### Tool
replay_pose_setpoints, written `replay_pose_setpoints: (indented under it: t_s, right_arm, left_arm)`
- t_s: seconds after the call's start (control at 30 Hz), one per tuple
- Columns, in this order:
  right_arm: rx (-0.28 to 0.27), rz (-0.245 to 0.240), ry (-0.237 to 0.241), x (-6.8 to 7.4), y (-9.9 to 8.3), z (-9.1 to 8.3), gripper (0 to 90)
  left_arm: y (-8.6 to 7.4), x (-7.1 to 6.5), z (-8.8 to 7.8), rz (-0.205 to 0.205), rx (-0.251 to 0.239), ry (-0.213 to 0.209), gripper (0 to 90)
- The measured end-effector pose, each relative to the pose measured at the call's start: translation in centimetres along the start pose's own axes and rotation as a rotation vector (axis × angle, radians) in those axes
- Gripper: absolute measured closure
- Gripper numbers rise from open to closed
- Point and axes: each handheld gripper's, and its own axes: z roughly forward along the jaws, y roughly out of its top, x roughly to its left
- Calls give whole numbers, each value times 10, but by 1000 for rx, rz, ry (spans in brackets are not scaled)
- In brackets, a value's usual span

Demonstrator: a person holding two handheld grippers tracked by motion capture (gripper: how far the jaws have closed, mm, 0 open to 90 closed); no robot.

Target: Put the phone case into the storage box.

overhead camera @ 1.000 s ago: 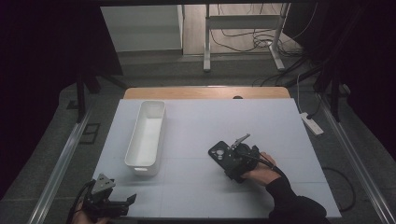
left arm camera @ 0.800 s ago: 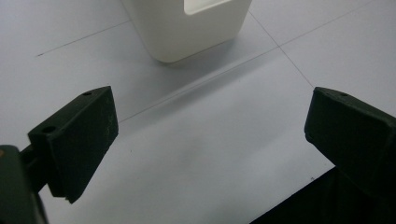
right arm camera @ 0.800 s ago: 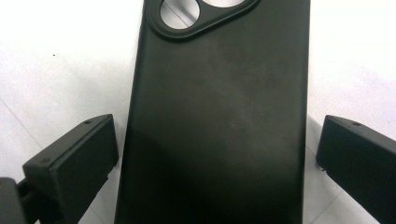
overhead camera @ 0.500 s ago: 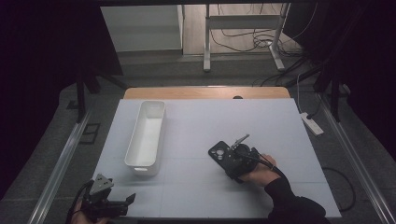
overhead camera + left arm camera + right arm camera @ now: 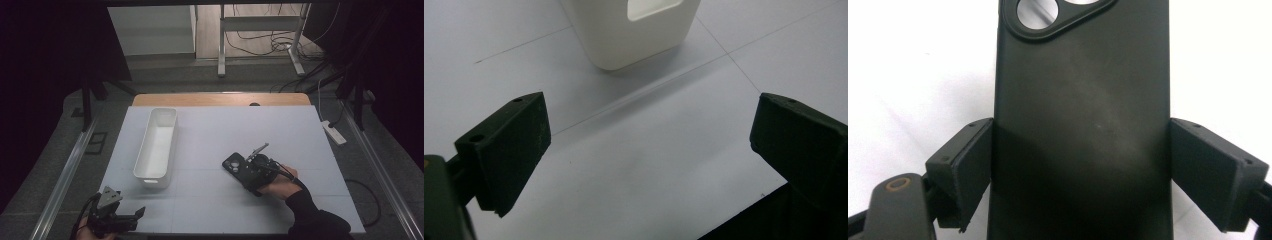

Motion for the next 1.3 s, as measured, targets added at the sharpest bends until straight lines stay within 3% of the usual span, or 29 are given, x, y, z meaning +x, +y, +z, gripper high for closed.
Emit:
replay_pose_setpoints:
  t_s: [0.23, 0.6, 0.7, 0.8, 0.93, 1.13, 1.3]
  right_arm:
    - [-64, -35, 22, 3, 0, -11, 149]
    - [-150, -88, 70, 2, -6, -32, 148]
    - [-161, -91, 73, 3, -9, -36, 147]
    - [-172, -95, 79, 3, -13, -39, 148]
    - [-187, -100, 90, 2, -17, -43, 148]
    - [-200, -100, 101, 3, -23, -48, 148]
    - [-215, -107, 110, 5, -27, -52, 148]
  left_arm:
    - [0, 2, 1, -12, 5, -15, 31]
    - [1, -1, 0, 18, 8, -11, 0]
    - [3, -2, 0, -4, 14, -56, 0]
    - [6, -6, 0, 14, 16, -57, 0]
    - [12, -9, -1, 20, -10, -94, 0]
    - [22, -16, -2, 46, -39, -116, 0]
    - [33, -21, 0, 69, -79, -196, 0]
